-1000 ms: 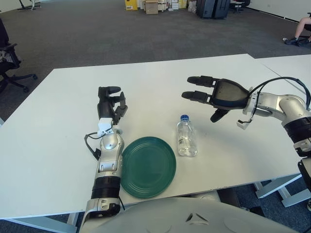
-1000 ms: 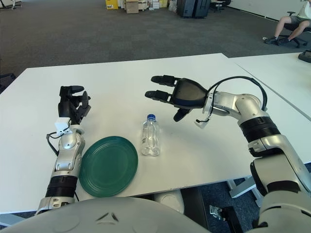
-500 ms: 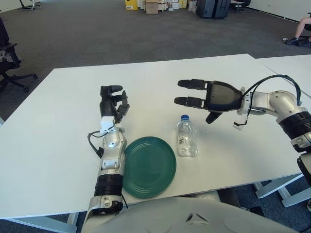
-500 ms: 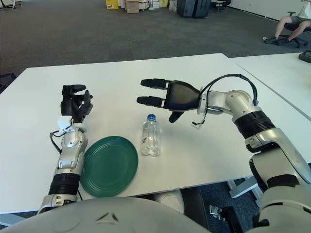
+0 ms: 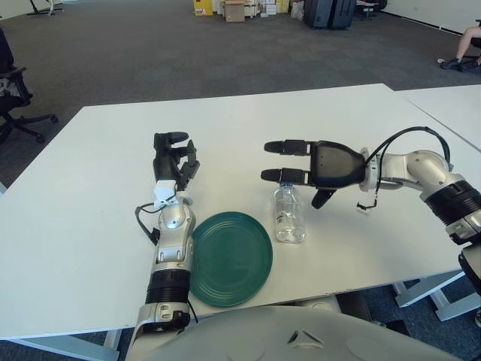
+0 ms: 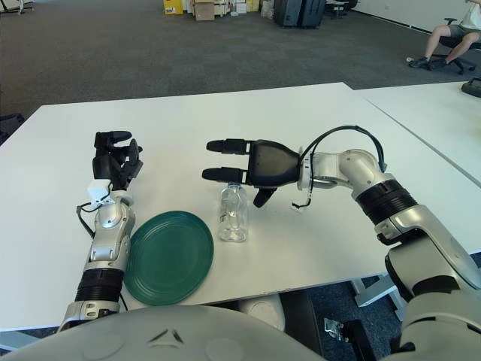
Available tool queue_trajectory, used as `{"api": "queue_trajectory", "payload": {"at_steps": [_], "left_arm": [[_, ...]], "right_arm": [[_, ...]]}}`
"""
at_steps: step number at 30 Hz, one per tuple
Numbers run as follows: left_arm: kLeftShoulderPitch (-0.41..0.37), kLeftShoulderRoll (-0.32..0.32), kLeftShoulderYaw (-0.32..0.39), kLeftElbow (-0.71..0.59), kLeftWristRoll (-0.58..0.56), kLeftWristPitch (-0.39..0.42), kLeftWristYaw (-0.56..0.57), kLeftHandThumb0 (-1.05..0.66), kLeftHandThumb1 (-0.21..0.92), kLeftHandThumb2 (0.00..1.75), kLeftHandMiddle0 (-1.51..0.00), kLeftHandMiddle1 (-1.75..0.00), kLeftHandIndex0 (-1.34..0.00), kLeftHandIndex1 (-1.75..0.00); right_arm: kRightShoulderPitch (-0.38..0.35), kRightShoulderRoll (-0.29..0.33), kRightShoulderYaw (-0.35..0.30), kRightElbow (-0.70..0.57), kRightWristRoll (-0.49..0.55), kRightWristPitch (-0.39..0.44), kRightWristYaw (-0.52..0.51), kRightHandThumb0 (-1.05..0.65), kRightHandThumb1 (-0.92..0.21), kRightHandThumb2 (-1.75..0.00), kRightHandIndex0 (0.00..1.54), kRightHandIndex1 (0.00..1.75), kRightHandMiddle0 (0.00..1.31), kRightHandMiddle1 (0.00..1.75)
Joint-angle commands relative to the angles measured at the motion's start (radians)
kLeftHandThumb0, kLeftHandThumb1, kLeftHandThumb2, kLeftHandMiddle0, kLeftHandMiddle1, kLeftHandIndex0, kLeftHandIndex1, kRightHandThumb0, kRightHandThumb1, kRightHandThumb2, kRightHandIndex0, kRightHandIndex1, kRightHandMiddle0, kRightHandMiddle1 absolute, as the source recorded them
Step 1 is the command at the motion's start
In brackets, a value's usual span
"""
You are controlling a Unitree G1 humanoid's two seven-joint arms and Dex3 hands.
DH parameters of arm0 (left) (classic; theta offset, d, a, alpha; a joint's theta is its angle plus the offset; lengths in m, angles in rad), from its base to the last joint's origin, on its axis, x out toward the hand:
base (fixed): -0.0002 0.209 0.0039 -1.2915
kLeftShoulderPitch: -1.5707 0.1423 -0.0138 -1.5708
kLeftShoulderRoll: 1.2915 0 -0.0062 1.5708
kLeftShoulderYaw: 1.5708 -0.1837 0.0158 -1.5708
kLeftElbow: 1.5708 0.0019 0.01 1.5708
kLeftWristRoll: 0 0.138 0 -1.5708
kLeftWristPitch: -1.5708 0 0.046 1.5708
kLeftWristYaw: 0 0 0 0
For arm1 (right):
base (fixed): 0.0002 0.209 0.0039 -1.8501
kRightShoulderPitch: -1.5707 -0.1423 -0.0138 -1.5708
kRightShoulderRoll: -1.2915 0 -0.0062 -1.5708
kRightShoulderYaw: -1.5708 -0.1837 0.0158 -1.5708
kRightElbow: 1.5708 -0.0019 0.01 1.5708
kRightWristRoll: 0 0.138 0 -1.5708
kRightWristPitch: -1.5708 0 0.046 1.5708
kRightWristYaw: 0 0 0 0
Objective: Put the bottle into the plate.
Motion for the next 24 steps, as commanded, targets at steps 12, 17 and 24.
{"api": "queue_trajectory", "payload": {"at_steps": [12, 17, 24], "left_arm": [[-0.018, 0.004, 0.003, -0.006, -0.007, -0.002, 0.001, -0.37, 0.86, 0.6, -0.36, -1.54, -0.24, -1.75], [-0.022, 0.006, 0.004, -0.004, -0.004, -0.002, 0.004, -0.37, 0.85, 0.62, -0.37, -1.55, -0.24, -1.75], [-0.027, 0.004, 0.008, 0.001, -0.011, -0.008, 0.004, -0.37, 0.84, 0.64, -0.38, -1.55, -0.25, -1.75]], "right_arm": [[0.011, -0.029, 0.053, -0.076, -0.035, -0.048, 0.046, -0.55, -0.92, -0.63, 0.05, 0.0, 0.0, 0.22], [0.018, -0.041, 0.069, -0.101, -0.081, -0.044, 0.02, -0.53, -0.92, -0.62, 0.05, 0.0, 0.0, 0.22], [0.018, -0.048, 0.084, -0.134, -0.139, -0.01, -0.01, -0.54, -0.92, -0.65, 0.04, 0.0, 0.0, 0.18]]}}
